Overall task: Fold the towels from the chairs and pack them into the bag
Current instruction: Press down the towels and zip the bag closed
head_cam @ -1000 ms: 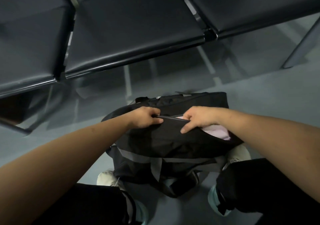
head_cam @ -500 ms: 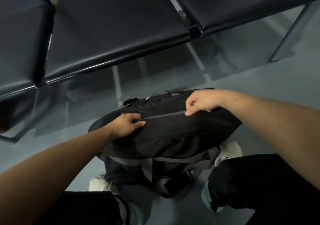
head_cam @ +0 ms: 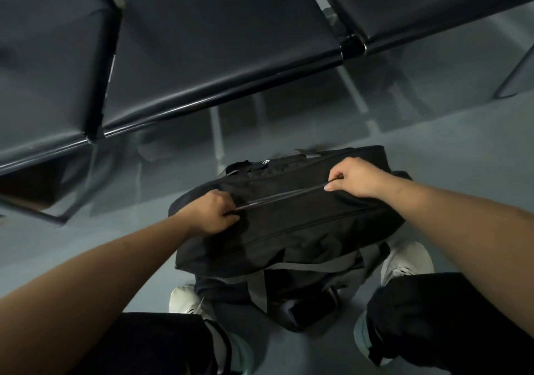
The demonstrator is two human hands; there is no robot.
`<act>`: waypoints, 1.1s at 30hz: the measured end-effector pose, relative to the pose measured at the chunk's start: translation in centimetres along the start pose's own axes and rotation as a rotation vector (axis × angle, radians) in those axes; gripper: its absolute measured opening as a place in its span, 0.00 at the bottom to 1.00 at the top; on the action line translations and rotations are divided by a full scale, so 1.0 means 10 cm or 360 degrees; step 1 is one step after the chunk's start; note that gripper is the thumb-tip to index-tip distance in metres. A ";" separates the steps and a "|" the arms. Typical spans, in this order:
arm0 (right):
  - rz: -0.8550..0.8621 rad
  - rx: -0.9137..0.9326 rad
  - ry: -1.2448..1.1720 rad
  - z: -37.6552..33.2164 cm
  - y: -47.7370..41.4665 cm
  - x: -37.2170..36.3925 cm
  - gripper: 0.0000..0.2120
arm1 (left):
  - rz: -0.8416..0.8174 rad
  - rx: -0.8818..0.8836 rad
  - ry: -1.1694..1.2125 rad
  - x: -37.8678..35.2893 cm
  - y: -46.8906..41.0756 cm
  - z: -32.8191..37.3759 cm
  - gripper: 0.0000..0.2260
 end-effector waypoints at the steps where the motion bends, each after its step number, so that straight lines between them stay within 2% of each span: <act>1: 0.0010 0.0006 0.0000 0.01 -0.02 -0.01 0.06 | 0.0014 -0.0043 -0.0034 0.00 -0.05 0.08 0.15; 6: 0.0041 0.0021 -0.0068 0.01 -0.06 0.03 0.05 | 0.0139 -0.0331 0.0031 0.09 -0.40 0.89 0.16; 9: 0.0042 0.0000 -0.0118 0.09 -0.04 0.05 0.08 | 0.0101 -0.0286 0.0148 0.08 -0.68 1.21 0.11; 11: 0.0022 -0.0056 -0.0157 0.26 0.00 0.12 0.10 | 0.0053 -0.0280 0.0062 0.04 -0.82 1.31 0.06; 17: -0.0028 -0.0301 -0.0271 0.93 0.23 0.31 0.02 | -0.0089 -0.0215 0.0017 0.07 -0.90 1.33 0.08; 19: -0.0026 -0.0270 -0.0348 0.91 0.19 0.28 0.02 | -0.0027 -0.0319 0.0068 0.07 -0.96 1.54 0.07; 22: 0.0002 -0.0151 -0.0436 0.77 0.07 0.29 0.02 | 0.0196 -0.0465 0.0178 0.07 -1.12 2.00 0.14; 25: -0.0028 -0.0168 -0.0516 0.85 0.06 0.34 0.02 | 0.0216 -0.0502 0.0305 0.00 -1.32 2.30 0.11; 27: 0.0094 -0.0287 -0.0690 1.05 0.09 0.43 0.06 | 0.0194 -0.0483 0.0325 -0.09 -1.41 2.33 0.08; 29: 0.0405 -0.0507 -0.0995 1.37 0.14 0.52 0.11 | 0.0182 -0.0489 0.0259 -0.19 -1.43 2.30 0.09; 31: 0.0698 -0.0741 -0.0925 1.76 0.24 0.58 0.15 | 0.0192 -0.0533 0.0226 -0.26 -1.41 2.28 0.10; 33: 0.0569 -0.0852 -0.0670 1.97 0.29 0.51 0.15 | 0.0231 -0.0551 0.0252 -0.27 -1.39 2.27 0.10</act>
Point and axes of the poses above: each hand's wrist, its own y-axis away from the middle knuckle, its own x-axis out of the back of the hand, z = x × y, the point moved 8 cm from there along -y, towards the middle knuckle, and after that the axes turned 4 degrees about x, right-handed, at the moved point
